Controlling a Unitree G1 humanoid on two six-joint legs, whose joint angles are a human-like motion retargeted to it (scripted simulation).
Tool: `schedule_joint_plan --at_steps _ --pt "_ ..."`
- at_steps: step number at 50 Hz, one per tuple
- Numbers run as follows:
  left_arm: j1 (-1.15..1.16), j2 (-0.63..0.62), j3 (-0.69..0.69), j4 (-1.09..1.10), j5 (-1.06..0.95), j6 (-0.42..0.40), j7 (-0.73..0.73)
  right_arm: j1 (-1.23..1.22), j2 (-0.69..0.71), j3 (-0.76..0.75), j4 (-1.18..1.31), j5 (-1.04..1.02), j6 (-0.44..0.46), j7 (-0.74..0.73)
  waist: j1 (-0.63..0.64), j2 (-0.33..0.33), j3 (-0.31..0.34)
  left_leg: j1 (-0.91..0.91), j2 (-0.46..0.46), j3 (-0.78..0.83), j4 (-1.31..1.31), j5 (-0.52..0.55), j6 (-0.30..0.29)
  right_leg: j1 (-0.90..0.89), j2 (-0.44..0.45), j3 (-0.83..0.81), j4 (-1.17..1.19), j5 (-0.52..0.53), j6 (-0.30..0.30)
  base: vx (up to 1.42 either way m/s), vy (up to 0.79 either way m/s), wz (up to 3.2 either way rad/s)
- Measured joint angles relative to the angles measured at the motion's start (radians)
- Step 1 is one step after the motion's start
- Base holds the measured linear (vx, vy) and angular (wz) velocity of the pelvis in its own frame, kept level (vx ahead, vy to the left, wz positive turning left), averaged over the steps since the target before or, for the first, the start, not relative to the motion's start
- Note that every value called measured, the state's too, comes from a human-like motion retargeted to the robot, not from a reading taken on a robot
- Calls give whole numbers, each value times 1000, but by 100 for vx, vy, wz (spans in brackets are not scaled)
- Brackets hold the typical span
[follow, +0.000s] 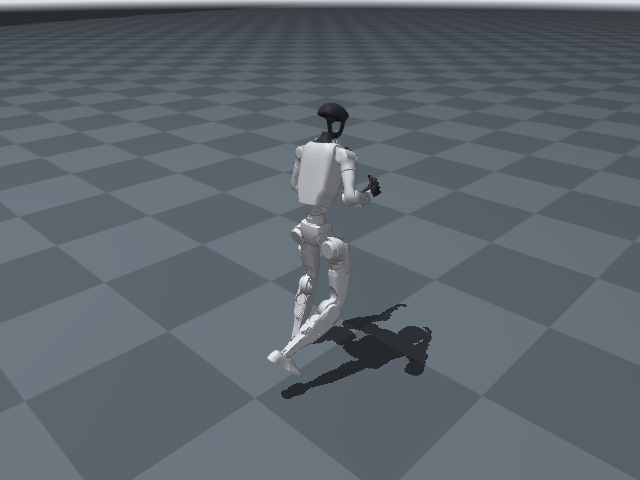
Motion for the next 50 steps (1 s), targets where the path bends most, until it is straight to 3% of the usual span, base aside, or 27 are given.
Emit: schedule_joint_plan --at_steps 2,4,7,8,10,12,15,17,19,21,23,25,27,30,32,34,35,37,38,40,43,46,48,50 --pt "-226 13 5 -30 18 -33 -56 129 -99 -48 -35 58 -34 67 -104 -19 -74 -5 -25 -5 -19 -8 13 -228 26 63 101 -72 -2 119 10 42" --pt "-420 29 47 -66 70 -37 -120 264 -210 -107 -73 151 -51 128 -220 9 -159 11 -31 -28 -94 42 12 -402 64 60 25 -77 16 123 6 51" --pt "-611 3 58 -84 73 -14 -127 435 -342 -199 -68 235 -24 183 -383 67 -240 99 -37 -82 -229 203 -8 -482 91 -41 -372 10 69 136 -3 73" --pt "-657 -21 44 -65 68 44 -90 480 -367 -237 -61 347 20 231 -434 78 -257 134 -53 -103 -264 272 -13 -472 89 -84 -555 54 100 145 -11 86" --pt "-664 -85 9 -74 -67 53 -104 544 -380 -313 -28 461 112 310 -522 69 -278 233 -89 -136 -321 397 -30 -455 76 -161 -830 95 181 152 -17 69" --pt "-542 -137 42 -105 -309 50 -316 580 -360 -392 -22 485 187 400 -572 48 -289 348 -107 -148 -358 504 -50 -457 75 -196 -927 74 227 152 -21 1" --pt "-258 -123 188 -73 -287 166 -557 513 -339 -424 -54 450 220 483 -600 16 -285 434 -146 -151 -229 574 -35 -422 87 -100 -893 115 186 143 -17 -108" --pt "-46 -161 208 31 -347 179 -547 306 -336 -296 -21 448 207 404 -590 28 -246 370 -143 -112 41 508 -20 -398 113 -1 -765 77 103 131 -1 -195" --pt "136 -236 150 194 -588 135 -449 26 -301 -104 60 420 183 259 -567 80 -195 227 -83 -65 347 405 2 -422 156 59 -590 -32 44 124 13 -191" --pt "321 -262 86 297 -830 91 -450 -221 -226 40 118 307 146 147 -518 116 -171 69 -25 -29 566 314 28 -434 179 107 -471 -110 20 121 19 -167" --pt "524 -188 46 262 -877 122 -523 -376 -130 89 89 230 129 112 -417 112 -191 -67 3 9 653 235 61 -398 171 168 -455 -136 18 121 19 -169" --pt "717 -41 58 139 -821 190 -591 -455 -19 84 19 245 133 103 -262 74 -249 -176 9 60 603 173 89 -345 139 243 -502 -103 39 121 25 -185" --pt "846 79 94 62 -761 220 -628 -485 65 86 -49 292 131 83 -114 30 -303 -231 -7 104 400 173 77 -277 86 305 -583 -3 82 122 39 -153" --pt "945 166 136 41 -647 203 -619 -487 122 110 -134 338 111 64 38 9 -347 -218 -22 160 -81 256 -8 -140 36 345 -725 215 168 125 57 -66" --pt "960 146 154 60 -650 185 -613 -458 106 116 -188 337 88 89 85 54 -322 -133 6 255 -379 280 -94 3 58 345 -806 355 192 129 67 20" --pt "956 94 176 68 -691 175 -627 -403 71 115 -226 340 75 147 85 126 -271 -65 48 333 -495 289 -166 123 105 332 -788 417 151 128 66 77" --pt "946 66 188 67 -698 170 -635 -369 54 110 -238 347 75 184 75 164 -241 -32 73 350 -507 307 -191 164 133 316 -735 417 115 122 62 101" --pt "840 24 188 79 -637 158 -620 -295 41 92 -203 357 92 242 42 208 -183 8 103 286 -418 316 -139 113 143 222 -434 300 43 112 57 107" --pt "748 10 173 101 -612 150 -589 -260 47 85 -155 345 101 245 31 191 -173 -7 83 243 -331 267 -66 25 99 174 -227 218 26 103 51 100" --pt "496 -13 114 175 -598 118 -470 -189 78 66 -12 272 110 184 17 97 -203 -122 -9 183 -92 116 99 -223 -33 161 156 78 49 99 45 99" --pt "110 -64 32 227 -528 67 -362 3 96 -9 134 186 94 106 -12 68 -190 -101 -81 134 26 10 113 -399 -22 221 301 -45 17 99 40 137" --pt "-219 -137 2 178 -448 39 -402 225 19 -131 94 291 49 161 -112 120 -195 11 -142 10 -86 48 84 -488 22 186 136 -102 9 102 34 226" --pt "-364 -186 -12 129 -331 36 -426 370 -82 -217 35 391 30 212 -236 206 -198 102 -134 -100 -194 144 3 -440 67 119 -208 -63 -20 106 23 315" --pt "-479 -217 -53 79 -218 69 -361 496 -166 -297 -14 526 57 238 -369 241 -214 171 -160 -213 -255 238 -45 -360 67 82 -638 50 40 115 3 328"
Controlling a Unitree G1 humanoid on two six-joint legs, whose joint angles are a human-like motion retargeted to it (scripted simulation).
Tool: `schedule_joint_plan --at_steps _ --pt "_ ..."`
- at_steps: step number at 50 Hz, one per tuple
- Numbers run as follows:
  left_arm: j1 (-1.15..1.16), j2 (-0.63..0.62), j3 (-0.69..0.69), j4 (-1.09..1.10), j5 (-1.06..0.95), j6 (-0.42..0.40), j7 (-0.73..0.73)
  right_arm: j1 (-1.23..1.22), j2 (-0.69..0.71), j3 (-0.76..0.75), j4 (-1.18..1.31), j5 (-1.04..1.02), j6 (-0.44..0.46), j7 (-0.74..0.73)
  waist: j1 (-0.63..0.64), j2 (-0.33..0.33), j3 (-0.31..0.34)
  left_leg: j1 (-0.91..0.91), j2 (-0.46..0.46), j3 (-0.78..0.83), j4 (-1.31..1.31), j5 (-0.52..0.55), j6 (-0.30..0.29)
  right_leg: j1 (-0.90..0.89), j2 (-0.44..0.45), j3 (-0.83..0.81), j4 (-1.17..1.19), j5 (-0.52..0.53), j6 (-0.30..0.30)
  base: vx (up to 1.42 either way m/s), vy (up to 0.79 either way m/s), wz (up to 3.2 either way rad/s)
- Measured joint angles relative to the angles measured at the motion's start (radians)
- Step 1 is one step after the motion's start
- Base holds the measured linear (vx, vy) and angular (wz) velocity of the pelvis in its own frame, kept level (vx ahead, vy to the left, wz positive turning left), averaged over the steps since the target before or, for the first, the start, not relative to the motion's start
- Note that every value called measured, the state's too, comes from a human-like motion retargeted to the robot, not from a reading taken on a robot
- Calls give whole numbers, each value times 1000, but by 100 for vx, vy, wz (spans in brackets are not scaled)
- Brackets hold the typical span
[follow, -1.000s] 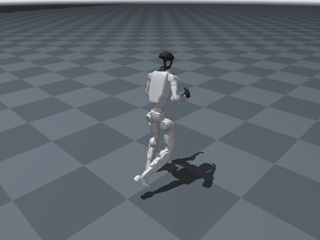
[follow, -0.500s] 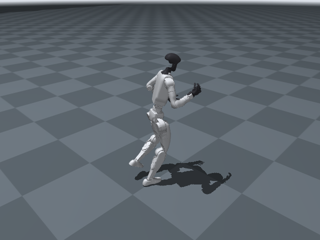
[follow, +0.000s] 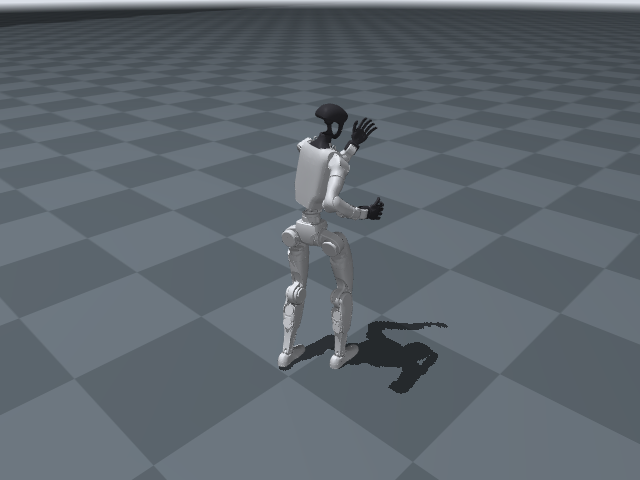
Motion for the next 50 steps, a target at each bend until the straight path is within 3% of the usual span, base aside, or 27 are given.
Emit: schedule_joint_plan --at_steps 3,5,7,10,13,15,16,18,20,23,25,28,30,32,34,36,38,40,43,47,50 --pt "-94 5 -83 -93 81 2 -2 140 -40 -75 1 30 49 54 -83 -48 -46 116 -52 -114 -56 106 -12 -9 -65 -64 -313 77 183 121 -24 236" --pt "-78 30 -101 -177 129 24 -89 226 -31 -124 -3 15 86 117 -63 -85 -57 200 -21 -128 -66 148 -40 -45 -54 -123 -353 38 236 114 -51 98" --pt "4 67 -71 -277 102 45 -176 243 -15 -141 2 -29 126 163 -19 -138 -37 226 -14 -92 64 136 -37 -39 -77 -152 -331 57 236 104 -45 55" --pt "190 110 -24 -329 60 47 -223 155 -12 -90 48 -63 151 137 20 -220 18 131 -33 -21 481 69 31 28 -211 -226 -237 196 198 89 -18 106" --pt "420 150 7 -195 61 62 -125 -108 -38 45 159 -118 139 15 125 -164 110 -81 126 45 897 -109 147 -43 -190 -261 85 -9 89 69 -28 58" --pt "600 182 39 -113 7 67 -92 -333 -55 127 194 -216 137 -38 219 -140 133 -236 189 62 1044 -209 220 -104 -184 -271 258 -104 79 63 -31 17" --pt "711 222 72 -125 -54 55 -94 -429 -41 148 170 -238 129 -50 279 -148 121 -303 191 68 1046 -231 224 -124 -182 -272 307 -121 73 63 -30 -3" --pt "903 320 126 -174 -154 28 -116 -603 9 184 99 -220 114 -56 408 -184 89 -425 136 53 958 -242 237 -113 -167 -288 270 -120 72 59 -27 -7" --pt "1079 442 204 -248 -258 9 -143 -721 66 207 -4 -163 92 -52 550 -240 59 -476 52 20 719 -190 208 -60 -149 -309 176 -76 70 61 -18 8" --pt "1276 516 342 -319 -379 26 -203 -782 94 236 -184 -98 55 -12 691 -236 25 -384 23 -5 179 -9 135 84 -79 -306 52 59 68 69 -4 90" --pt "1369 476 420 -347 -428 64 -274 -762 122 257 -284 -33 40 46 703 -165 -11 -292 54 65 -110 132 77 162 11 -194 43 162 57 71 3 211" --pt "1399 321 458 -367 -461 89 -292 -678 181 300 -336 16 69 145 629 -65 -96 -211 68 431 -245 252 7 143 158 98 188 273 79 66 2 282" --pt "1356 216 461 -382 -474 87 -254 -641 205 316 -327 -27 105 216 581 -20 -145 -157 62 688 -252 222 2 73 147 73 389 273 55 58 0 265" --pt "1249 131 436 -383 -450 92 -245 -643 201 320 -297 -100 121 273 545 15 -172 -121 53 740 -251 71 46 -3 -12 -99 648 170 -55 48 1 245" --pt "1084 70 358 -343 -392 92 -254 -654 174 330 -223 -100 120 272 501 23 -174 -116 39 598 -200 -111 131 -64 -127 -119 856 65 -97 36 -3 282" --pt "875 49 221 -261 -363 58 -191 -646 135 360 -57 -53 116 179 457 1 -154 -140 14 419 -76 -259 208 -129 -129 12 986 17 -54 26 -8 321" --pt "646 70 67 -193 -434 -24 -65 -624 93 390 197 -93 107 14 434 -29 -123 -181 -8 303 80 -346 230 -183 -94 140 1051 -16 -16 20 -4 326" --pt "418 165 14 -164 -235 7 -67 -571 41 374 415 -190 103 -68 423 -35 -95 -213 -18 213 194 -368 211 -224 -72 188 1052 -65 -34 20 8 321" --pt "123 188 29 -246 -207 15 -118 -394 2 249 423 -21 50 -53 367 -22 -83 -134 -77 15 53 -256 185 -254 -41 173 881 -126 -38 26 23 357" --pt "-107 179 66 -310 -71 -15 -65 -61 -51 22 226 115 66 115 99 31 -115 -54 -83 -315 -99 10 37 -167 18 57 390 -105 -9 42 26 514" --pt "-180 173 93 -292 8 -29 0 82 -54 -75 146 130 114 221 -73 32 -109 21 -107 -537 -205 232 -80 -91 36 37 -16 -74 55 56 17 477"
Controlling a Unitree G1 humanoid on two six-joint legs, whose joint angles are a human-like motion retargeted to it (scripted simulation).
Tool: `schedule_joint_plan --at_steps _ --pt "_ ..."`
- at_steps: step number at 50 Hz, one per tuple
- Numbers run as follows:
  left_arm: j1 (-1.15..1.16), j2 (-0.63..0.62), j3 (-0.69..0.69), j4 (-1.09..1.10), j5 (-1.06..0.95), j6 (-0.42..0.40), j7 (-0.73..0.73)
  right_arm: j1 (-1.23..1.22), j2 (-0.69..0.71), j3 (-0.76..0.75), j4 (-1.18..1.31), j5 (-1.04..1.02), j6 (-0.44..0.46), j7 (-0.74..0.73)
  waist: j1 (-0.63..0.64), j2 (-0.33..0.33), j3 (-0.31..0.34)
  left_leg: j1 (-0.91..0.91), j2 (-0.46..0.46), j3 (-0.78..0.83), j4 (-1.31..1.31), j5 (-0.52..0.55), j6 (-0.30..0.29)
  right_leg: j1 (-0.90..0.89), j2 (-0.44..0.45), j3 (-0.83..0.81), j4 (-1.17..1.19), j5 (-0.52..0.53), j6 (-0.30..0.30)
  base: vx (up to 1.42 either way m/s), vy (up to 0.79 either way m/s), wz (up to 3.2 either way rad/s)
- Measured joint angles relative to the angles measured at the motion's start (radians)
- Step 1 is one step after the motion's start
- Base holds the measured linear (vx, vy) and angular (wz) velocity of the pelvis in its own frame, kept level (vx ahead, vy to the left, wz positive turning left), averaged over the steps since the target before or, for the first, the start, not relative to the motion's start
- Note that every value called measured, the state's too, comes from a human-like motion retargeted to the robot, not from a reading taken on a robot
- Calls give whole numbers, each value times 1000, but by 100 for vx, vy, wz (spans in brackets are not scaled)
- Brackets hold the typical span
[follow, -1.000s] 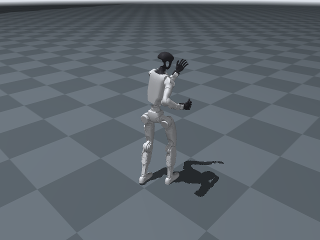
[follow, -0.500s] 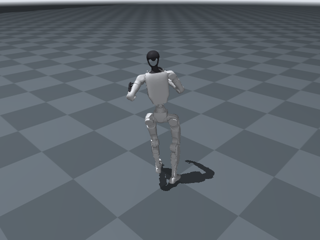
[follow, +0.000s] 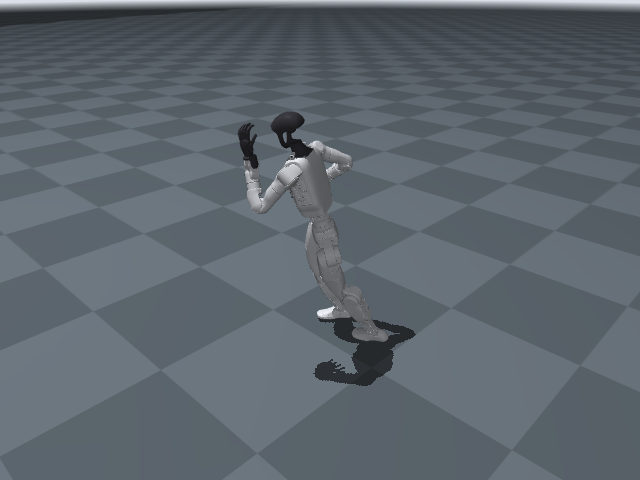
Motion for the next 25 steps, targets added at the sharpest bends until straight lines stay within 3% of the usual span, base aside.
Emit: schedule_joint_plan --at_steps 3,5,8,10,13,15,17,20,23,25 --pt "61 -36 -11 36 -38 4 25 45 26 -15 -41 -76 39 33 -3 -11 17 101 9 -72 -79 116 -35 27 27 39 -155 3 42 65 6 289" --pt "162 -37 -2 60 -41 30 -9 11 47 26 -49 -175 47 11 72 -28 40 140 -5 -10 -20 109 -4 64 26 51 -129 -20 17 67 -2 143" --pt "407 -19 -41 102 19 55 -88 -187 57 182 -12 -233 20 -83 164 -78 66 -101 -55 274 580 -35 71 101 -54 -33 17 -147 -23 61 -3 161" --pt "633 1 -57 150 69 55 -99 -386 41 274 -9 -244 -2 -161 201 -91 60 -343 28 475 975 -153 160 89 -91 -110 88 -225 -26 56 -7 191" --pt "1112 59 111 132 -81 46 -155 -749 72 273 -79 -342 3 -252 301 -147 39 -607 154 669 1237 -329 301 81 -116 -144 102 -239 -31 69 -10 67" --pt "1429 126 294 65 -210 40 -204 -915 162 204 -164 -392 -10 -343 437 -236 17 -706 185 773 1218 -383 330 97 -140 -109 70 -176 -21 89 -4 -67" --pt "1624 213 443 32 -228 29 -218 -978 223 148 -293 -415 -57 -445 623 -335 16 -749 163 848 1051 -386 315 132 -183 -58 24 -51 8 103 9 -91" --pt "1721 285 547 27 -233 53 -233 -1026 265 170 -508 -405 -114 -504 831 -425 61 -745 100 916 633 -345 271 207 -245 11 -54 188 71 109 25 -11" --pt "1638 257 475 33 -236 119 -286 -995 337 260 -654 -240 -118 -325 880 -345 168 -629 99 960 262 -269 201 388 -194 85 -123 340 94 109 27 105" --pt "1538 227 381 27 -210 133 -296 -918 379 316 -660 -113 -90 -213 852 -260 261 -549 123 980 253 -281 184 527 -143 100 -119 367 73 113 19 171"
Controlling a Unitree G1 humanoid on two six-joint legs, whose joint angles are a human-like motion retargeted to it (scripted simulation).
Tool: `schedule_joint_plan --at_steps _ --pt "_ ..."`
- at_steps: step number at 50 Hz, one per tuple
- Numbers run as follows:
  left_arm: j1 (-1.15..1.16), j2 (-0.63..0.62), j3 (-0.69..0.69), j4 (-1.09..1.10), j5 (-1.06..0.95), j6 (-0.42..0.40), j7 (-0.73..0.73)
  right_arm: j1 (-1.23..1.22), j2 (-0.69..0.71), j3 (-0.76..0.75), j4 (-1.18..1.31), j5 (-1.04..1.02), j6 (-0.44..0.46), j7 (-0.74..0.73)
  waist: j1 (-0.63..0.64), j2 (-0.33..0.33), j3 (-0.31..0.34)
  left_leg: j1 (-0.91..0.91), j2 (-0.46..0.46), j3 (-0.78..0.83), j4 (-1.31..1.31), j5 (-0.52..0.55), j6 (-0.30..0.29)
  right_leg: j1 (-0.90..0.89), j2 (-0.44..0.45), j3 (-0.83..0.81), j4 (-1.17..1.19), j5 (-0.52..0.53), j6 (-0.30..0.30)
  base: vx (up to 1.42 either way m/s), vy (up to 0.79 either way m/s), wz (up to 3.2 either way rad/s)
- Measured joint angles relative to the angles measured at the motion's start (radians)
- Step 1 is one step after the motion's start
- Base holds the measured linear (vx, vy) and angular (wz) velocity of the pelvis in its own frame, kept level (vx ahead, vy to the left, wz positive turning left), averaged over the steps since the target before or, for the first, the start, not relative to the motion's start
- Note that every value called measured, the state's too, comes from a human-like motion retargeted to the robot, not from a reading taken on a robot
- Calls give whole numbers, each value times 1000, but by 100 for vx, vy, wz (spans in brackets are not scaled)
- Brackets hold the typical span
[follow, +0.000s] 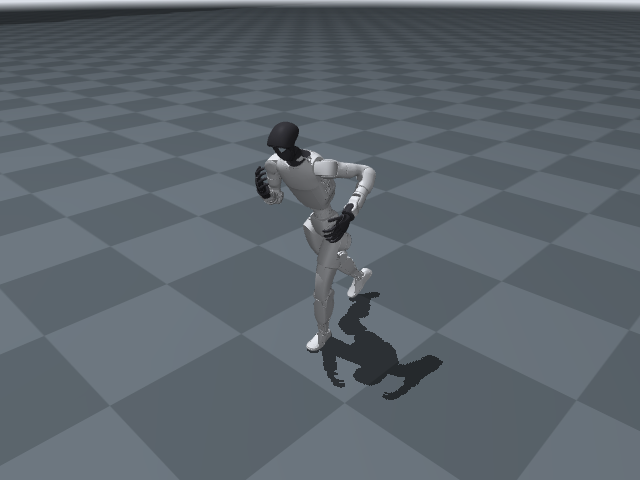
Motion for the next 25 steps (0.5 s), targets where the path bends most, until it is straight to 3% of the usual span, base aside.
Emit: schedule_joint_plan --at_steps 3,5,7,10,14,18,20,22,23,25 --pt "-209 -69 -190 23 81 -52 83 126 25 36 162 -64 6 -63 -93 44 93 105 37 -56 205 -204 7 35 4 -96 273 -112 -30 119 12 157" --pt "-430 -127 -340 77 153 -86 176 221 16 43 296 -173 6 -147 -168 19 103 146 32 -109 281 -310 18 -100 -40 -133 602 -267 -63 116 6 131" --pt "-730 -159 -445 94 206 -85 253 359 -24 14 343 -150 -8 -167 -255 -9 64 162 12 -157 271 -335 28 -308 -62 -125 852 -401 -94 113 1 150" --pt "-1186 -205 -506 76 306 -56 272 590 -172 -126 265 -57 -57 -106 -417 40 -15 245 17 -274 145 -265 -1 -546 -15 -160 939 -475 -99 120 -2 195" --pt "-1533 -287 -513 91 410 -59 421 748 -393 -273 202 -2 -80 -67 -661 175 -70 445 100 -435 -99 36 -87 -654 64 -290 554 -402 -57 135 -22 184" --pt "-1609 -324 -478 70 287 -112 489 737 -433 -204 255 -7 -48 -20 -760 222 -46 683 137 -508 -260 379 -157 -635 80 -380 29 -303 -12 146 -45 52" --pt "-1559 -310 -424 38 249 -113 407 650 -419 -125 321 -52 -12 40 -777 195 13 813 116 -573 -255 437 -136 -602 71 -374 -68 -281 28 148 -47 -12" --pt "-1420 -305 -392 16 219 -109 326 520 -376 -18 407 -87 8 46 -760 147 63 847 64 -600 -63 368 -78 -550 51 -315 -9 -251 19 143 -45 -55" --pt "-1328 -302 -383 20 215 -107 301 436 -347 43 458 -92 5 18 -740 131 80 814 50 -575 103 312 -56 -528 48 -284 61 -273 -14 138 -43 -80" --pt "-1119 -291 -376 63 230 -99 284 262 -284 127 522 -88 -9 -62 -680 145 84 661 85 -499 493 190 -20 -526 74 -250 243 -405 -103 133 -40 -84"
